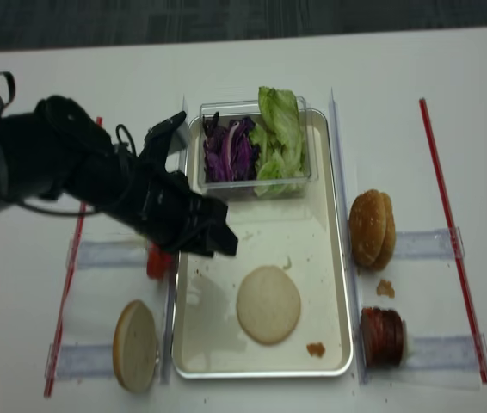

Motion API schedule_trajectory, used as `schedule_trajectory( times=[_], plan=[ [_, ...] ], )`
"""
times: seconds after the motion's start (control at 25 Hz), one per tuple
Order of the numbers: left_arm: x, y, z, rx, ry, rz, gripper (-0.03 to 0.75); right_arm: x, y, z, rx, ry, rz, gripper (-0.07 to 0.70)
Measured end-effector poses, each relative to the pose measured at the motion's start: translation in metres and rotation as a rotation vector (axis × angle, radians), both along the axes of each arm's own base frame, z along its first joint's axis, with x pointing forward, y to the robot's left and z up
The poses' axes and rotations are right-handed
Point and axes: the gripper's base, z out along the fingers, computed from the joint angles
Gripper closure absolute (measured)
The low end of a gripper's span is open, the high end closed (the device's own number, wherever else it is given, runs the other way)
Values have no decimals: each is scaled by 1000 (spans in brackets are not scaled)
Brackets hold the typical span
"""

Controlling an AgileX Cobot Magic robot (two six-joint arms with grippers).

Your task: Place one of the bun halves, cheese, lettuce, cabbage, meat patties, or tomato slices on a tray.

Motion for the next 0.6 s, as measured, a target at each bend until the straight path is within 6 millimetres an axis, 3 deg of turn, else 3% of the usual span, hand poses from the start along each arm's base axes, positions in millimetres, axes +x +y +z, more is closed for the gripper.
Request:
schedule_trajectory(
  times=[0.36, 0.6],
  plan=[
    [20, 9, 45, 206, -8, -73, 386, 0, 0, 0, -1, 0, 0, 140],
    [26, 20, 59, 365, 6, -29, 386, 0, 0, 0, -1, 0, 0, 140]
  ],
)
